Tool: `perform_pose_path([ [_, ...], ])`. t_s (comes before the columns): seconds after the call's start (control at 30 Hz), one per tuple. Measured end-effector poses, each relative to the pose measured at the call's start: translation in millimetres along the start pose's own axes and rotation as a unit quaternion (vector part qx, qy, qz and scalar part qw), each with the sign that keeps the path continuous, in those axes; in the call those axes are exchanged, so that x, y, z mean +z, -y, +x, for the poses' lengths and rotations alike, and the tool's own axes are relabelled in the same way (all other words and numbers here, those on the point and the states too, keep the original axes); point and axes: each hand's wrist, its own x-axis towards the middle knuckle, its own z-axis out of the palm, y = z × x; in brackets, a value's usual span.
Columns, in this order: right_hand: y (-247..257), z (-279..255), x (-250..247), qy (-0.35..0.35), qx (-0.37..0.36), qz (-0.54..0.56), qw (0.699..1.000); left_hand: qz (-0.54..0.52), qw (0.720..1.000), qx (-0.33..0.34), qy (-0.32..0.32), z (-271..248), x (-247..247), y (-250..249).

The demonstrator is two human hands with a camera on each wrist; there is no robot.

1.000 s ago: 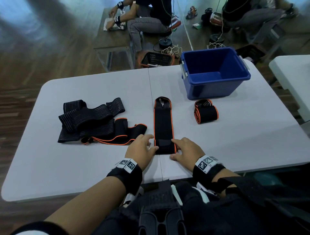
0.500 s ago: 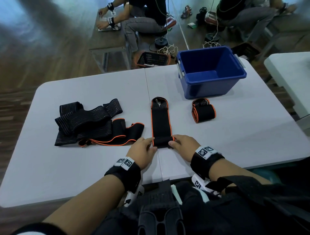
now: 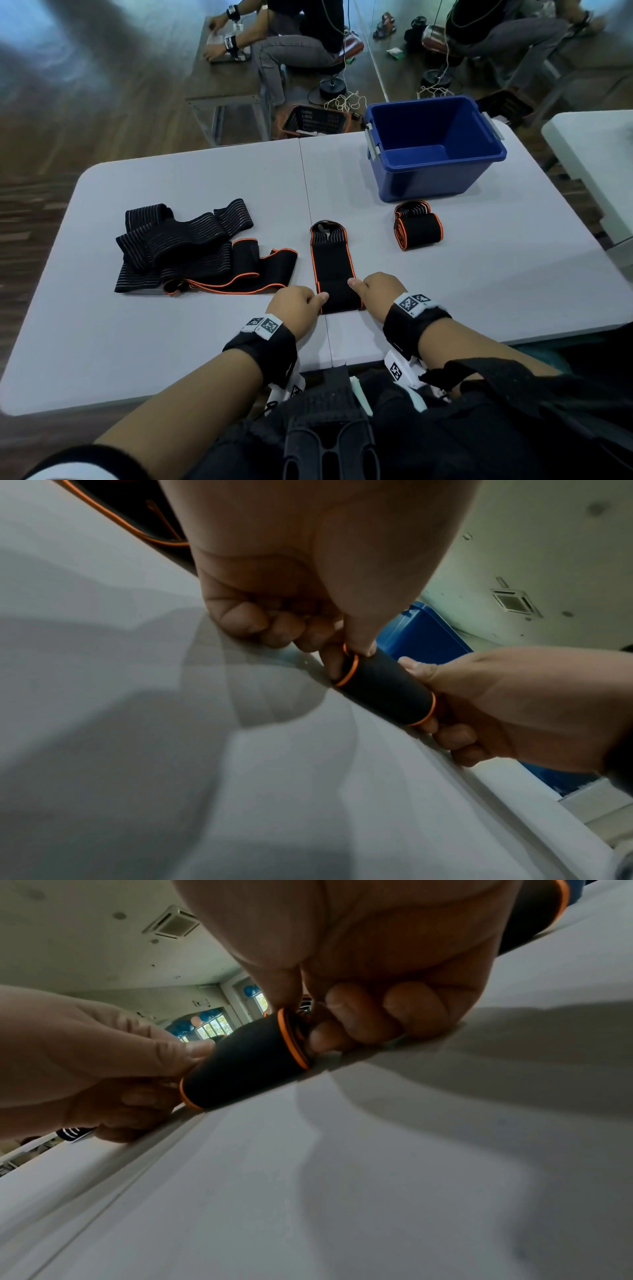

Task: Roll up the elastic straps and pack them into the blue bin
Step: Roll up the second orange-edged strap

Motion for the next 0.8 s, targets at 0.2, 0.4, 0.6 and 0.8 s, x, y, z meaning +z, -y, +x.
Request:
perform_pose_path([
  [0.2,-2.8,-18.0,-3.1,-0.090,-0.062,0.064,0.992,-0.047,0.996,0.046,-0.066,-4.2,-3.7,5.1],
  [0.4,-9.5,-25.7,-2.9,-0.077,-0.126,0.037,0.988,0.009,0.993,0.100,-0.066,-2.6,1.1,8.3],
  [0.6,-18.4,-28.6,-1.7,-0.050,-0.160,0.009,0.986,0.017,0.994,0.103,-0.016,-2.0,0.5,17.6],
  [0.8,-20.6,-15.3,-2.9,-0.033,-0.142,0.032,0.989,-0.057,0.996,0.070,-0.011,8.9,-0.8,14.4],
])
